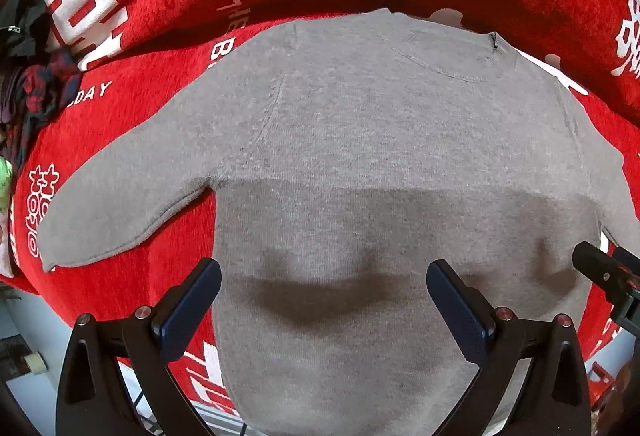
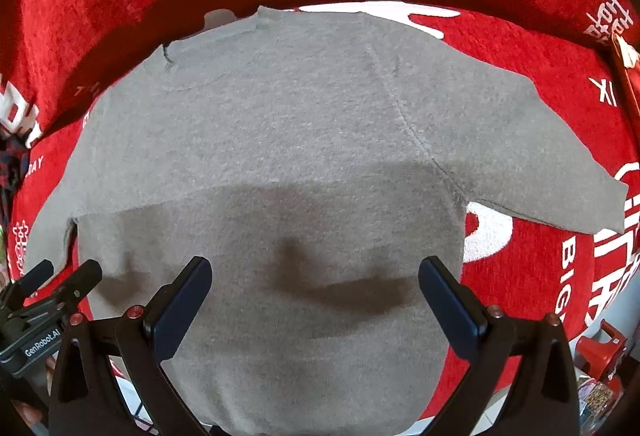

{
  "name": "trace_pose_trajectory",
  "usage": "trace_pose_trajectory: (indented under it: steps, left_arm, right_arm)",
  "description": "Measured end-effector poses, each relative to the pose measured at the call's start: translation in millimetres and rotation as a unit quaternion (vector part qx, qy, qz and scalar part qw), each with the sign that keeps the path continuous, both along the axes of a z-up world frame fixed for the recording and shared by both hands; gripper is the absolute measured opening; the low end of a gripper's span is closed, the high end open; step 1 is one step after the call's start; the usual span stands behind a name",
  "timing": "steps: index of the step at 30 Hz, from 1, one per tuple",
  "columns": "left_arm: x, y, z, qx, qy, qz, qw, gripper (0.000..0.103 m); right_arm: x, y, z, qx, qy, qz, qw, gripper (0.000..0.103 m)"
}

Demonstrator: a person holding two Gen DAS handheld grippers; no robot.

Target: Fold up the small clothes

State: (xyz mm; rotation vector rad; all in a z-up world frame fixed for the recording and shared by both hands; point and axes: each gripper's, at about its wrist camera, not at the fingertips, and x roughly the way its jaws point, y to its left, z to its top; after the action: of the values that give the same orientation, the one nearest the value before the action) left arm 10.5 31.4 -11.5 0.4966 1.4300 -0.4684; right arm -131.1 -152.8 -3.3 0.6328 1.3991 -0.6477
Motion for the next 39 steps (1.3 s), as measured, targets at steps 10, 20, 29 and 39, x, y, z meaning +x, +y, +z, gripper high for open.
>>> trace_pose_trajectory:
  steps: [10,20,29,39]
  left_arm:
    - [-1.9,0.2,-1.9,0.004,0.006,0.009,0.9999,0.103]
    - [-1.5,5.7,-1.6,0.006,0.007,0.012,0.9999,0.103]
    - [-3.0,5.7,-2.3,0.007,0.007,0.014,0.9999,0.103]
    - [-4.2,7.3,-1.9,0.009,0.005,0.017,0.9998,0.103]
  right_arm:
    - [4.2,8.6,1.8,-0.002,0.005,0.008,1.000,0.103]
    - [5.8,11.0,2.1,-0.004,0.007,0.013,1.000,0.103]
    - [6.5,13.1,3.4,-0.007,0.011,0.018,1.000,0.103]
    - [5.7,16.4,-1.1,-0.012,0.024,0.026,0.999,0.103]
